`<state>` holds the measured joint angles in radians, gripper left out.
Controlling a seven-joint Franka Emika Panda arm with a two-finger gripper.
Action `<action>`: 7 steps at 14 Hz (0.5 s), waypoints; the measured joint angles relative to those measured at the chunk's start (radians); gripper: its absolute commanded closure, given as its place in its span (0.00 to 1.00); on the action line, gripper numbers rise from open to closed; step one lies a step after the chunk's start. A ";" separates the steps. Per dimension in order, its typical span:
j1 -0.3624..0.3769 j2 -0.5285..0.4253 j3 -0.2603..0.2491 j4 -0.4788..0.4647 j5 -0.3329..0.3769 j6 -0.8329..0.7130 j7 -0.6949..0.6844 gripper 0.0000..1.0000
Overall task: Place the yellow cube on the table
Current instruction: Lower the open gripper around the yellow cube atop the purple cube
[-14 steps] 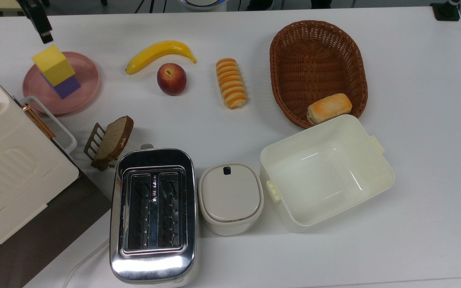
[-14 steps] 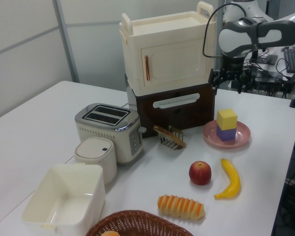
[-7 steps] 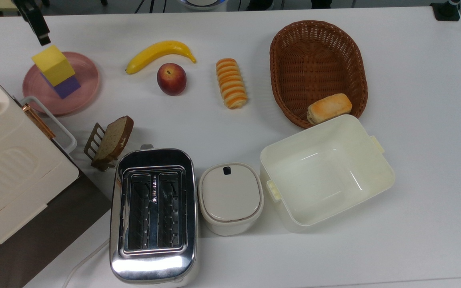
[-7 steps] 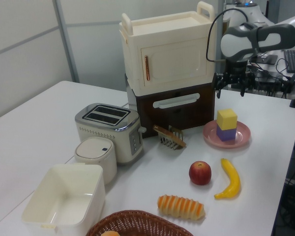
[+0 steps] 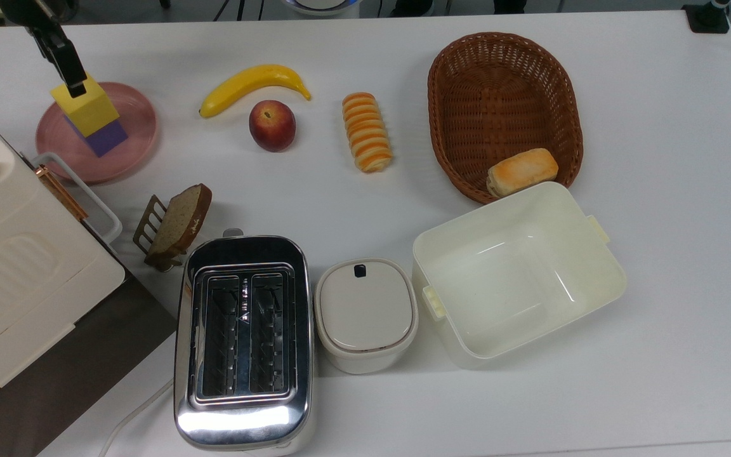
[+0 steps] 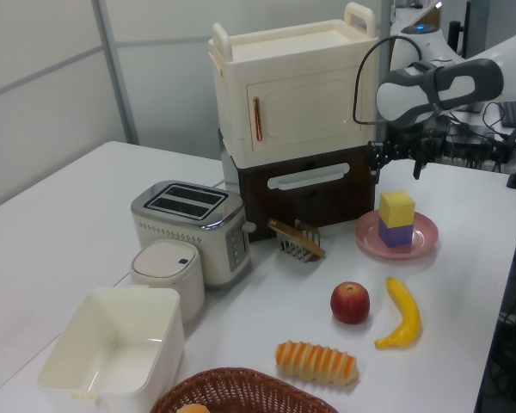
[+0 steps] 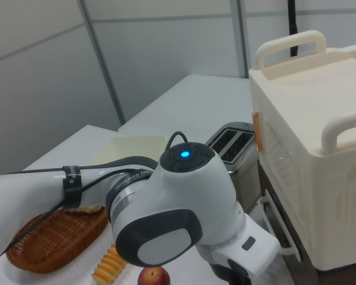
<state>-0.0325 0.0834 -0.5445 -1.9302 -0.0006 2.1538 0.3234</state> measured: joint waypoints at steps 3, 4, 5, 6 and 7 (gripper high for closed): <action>0.000 0.018 0.001 -0.002 0.000 0.005 0.000 0.00; 0.000 0.023 0.001 -0.003 0.000 0.012 -0.001 0.00; 0.001 0.030 0.001 -0.006 0.000 0.028 -0.001 0.00; 0.001 0.038 0.001 -0.009 0.000 0.044 -0.001 0.00; 0.001 0.046 0.001 -0.012 0.000 0.054 -0.001 0.00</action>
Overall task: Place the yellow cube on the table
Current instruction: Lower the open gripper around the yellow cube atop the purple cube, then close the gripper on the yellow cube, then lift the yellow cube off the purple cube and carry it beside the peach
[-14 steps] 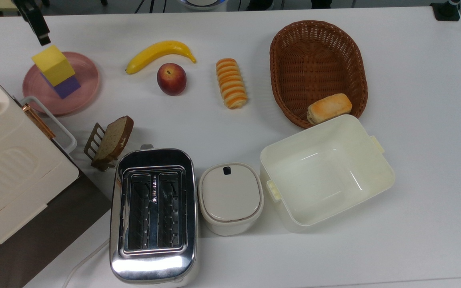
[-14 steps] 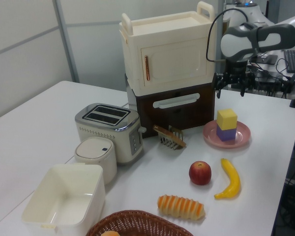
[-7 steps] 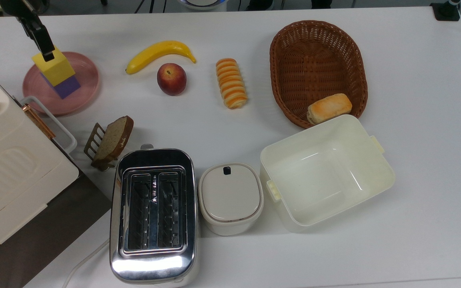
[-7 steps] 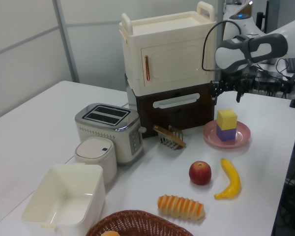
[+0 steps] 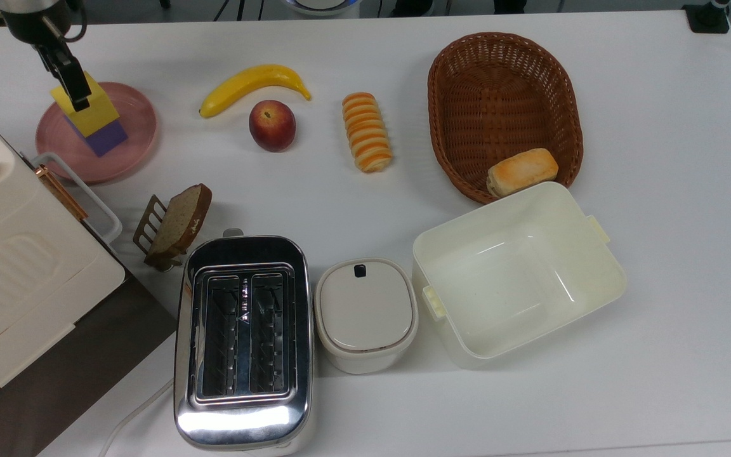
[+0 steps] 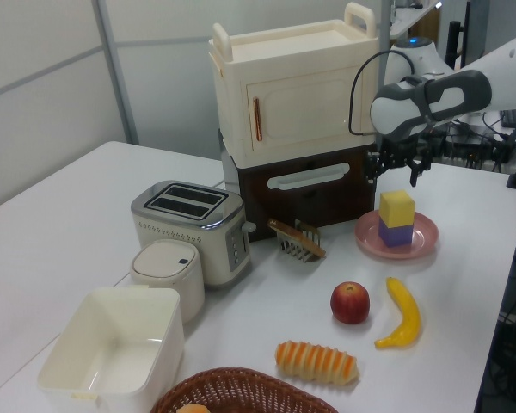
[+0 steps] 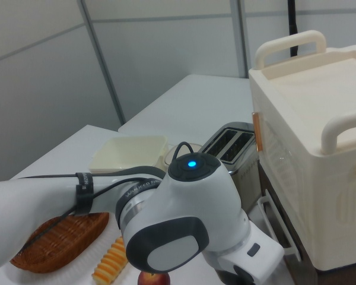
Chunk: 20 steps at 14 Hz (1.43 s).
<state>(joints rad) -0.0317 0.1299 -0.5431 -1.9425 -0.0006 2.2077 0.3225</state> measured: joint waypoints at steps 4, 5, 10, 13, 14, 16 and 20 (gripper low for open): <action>0.000 0.028 0.000 -0.003 0.000 0.008 -0.009 0.00; 0.000 0.035 0.000 -0.007 0.000 0.020 -0.013 0.00; -0.003 0.042 0.000 -0.022 0.000 0.041 -0.022 0.00; -0.004 0.042 -0.001 -0.033 0.000 0.041 -0.028 0.44; -0.004 0.042 -0.001 -0.034 0.000 0.041 -0.040 0.48; -0.006 0.042 -0.001 -0.035 0.000 0.041 -0.055 0.53; -0.007 0.040 -0.002 -0.034 0.000 0.043 -0.062 0.55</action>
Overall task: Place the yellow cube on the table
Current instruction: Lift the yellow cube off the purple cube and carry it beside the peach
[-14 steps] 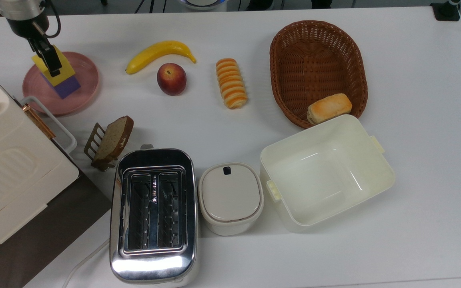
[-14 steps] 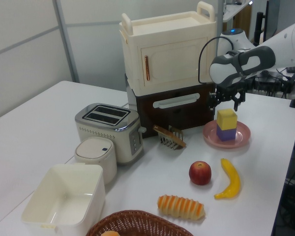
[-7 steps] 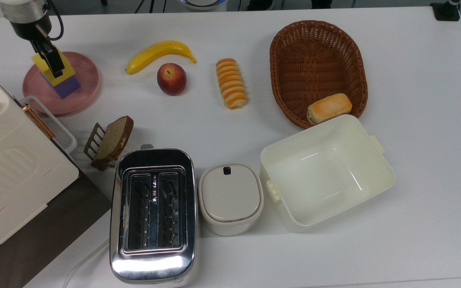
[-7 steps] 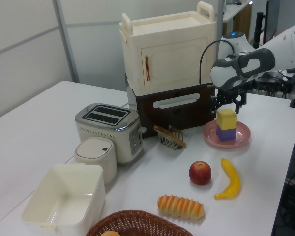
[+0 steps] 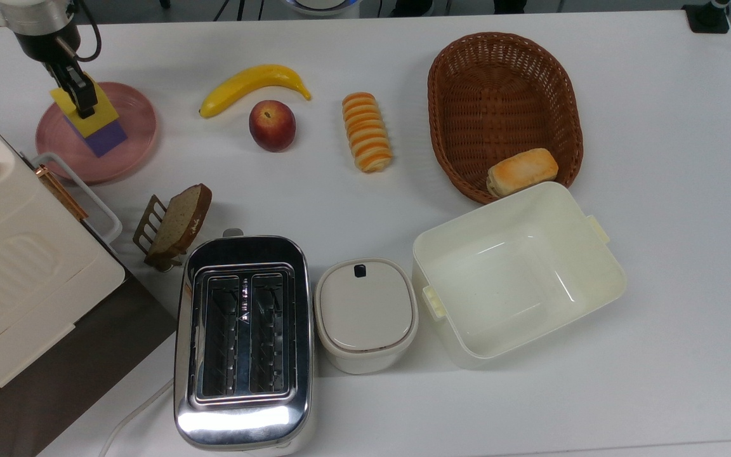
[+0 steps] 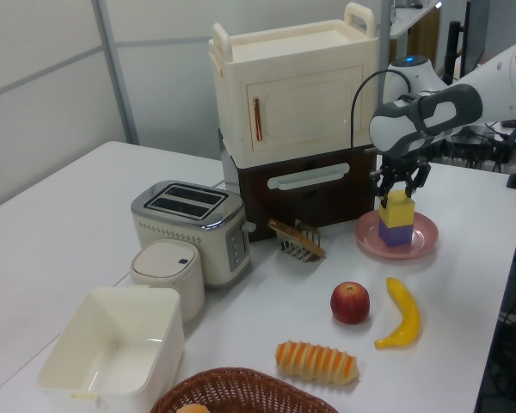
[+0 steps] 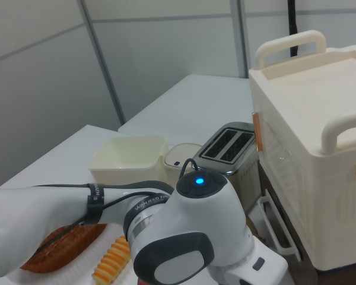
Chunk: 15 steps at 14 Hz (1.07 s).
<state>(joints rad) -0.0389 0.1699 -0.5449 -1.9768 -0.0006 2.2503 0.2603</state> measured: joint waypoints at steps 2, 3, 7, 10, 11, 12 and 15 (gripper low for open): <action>0.001 -0.001 0.000 0.000 0.000 0.000 -0.001 0.55; 0.003 -0.002 0.003 0.001 0.000 0.000 -0.001 0.55; 0.006 -0.046 0.080 0.005 0.001 0.000 0.016 0.55; 0.009 -0.072 0.207 0.005 0.001 -0.002 0.082 0.55; 0.011 -0.072 0.244 0.005 0.000 -0.002 0.098 0.55; 0.016 -0.071 0.272 0.004 0.000 -0.002 0.109 0.54; 0.040 -0.069 0.308 0.001 -0.003 -0.003 0.125 0.54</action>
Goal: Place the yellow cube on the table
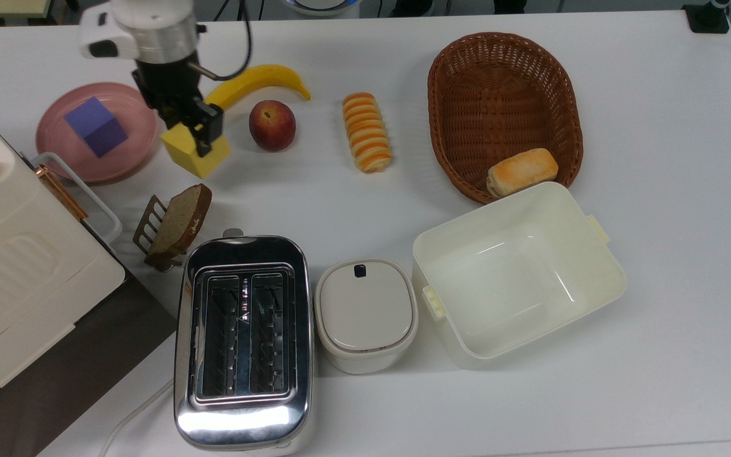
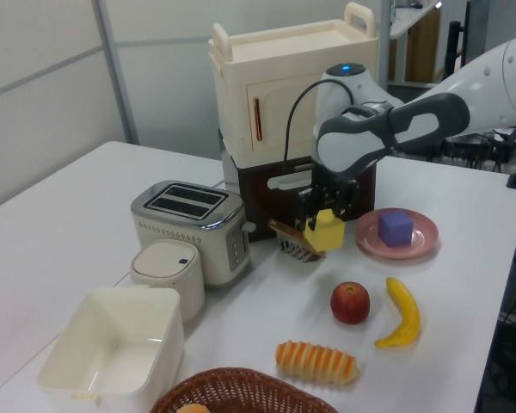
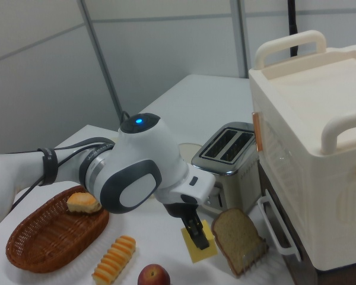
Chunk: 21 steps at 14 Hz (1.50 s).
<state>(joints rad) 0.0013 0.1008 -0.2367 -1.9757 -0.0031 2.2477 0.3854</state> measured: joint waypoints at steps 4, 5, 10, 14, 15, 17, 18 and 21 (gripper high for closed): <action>0.036 0.025 0.003 -0.003 -0.025 -0.002 0.000 0.54; 0.048 0.030 0.005 -0.003 -0.027 -0.002 0.000 0.54; 0.080 0.037 0.083 -0.002 -0.035 -0.002 0.002 0.52; 0.084 0.038 0.125 -0.001 -0.040 -0.002 0.007 0.00; 0.084 0.039 0.126 -0.001 -0.043 -0.002 0.011 0.00; 0.080 0.042 0.126 -0.001 -0.046 -0.002 0.013 0.00; 0.079 0.044 0.125 -0.001 -0.046 -0.002 0.013 0.00; 0.077 0.044 0.124 0.001 -0.048 -0.002 0.013 0.00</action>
<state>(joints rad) 0.0784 0.1451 -0.1126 -1.9750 -0.0514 2.2456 0.3986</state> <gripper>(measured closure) 0.000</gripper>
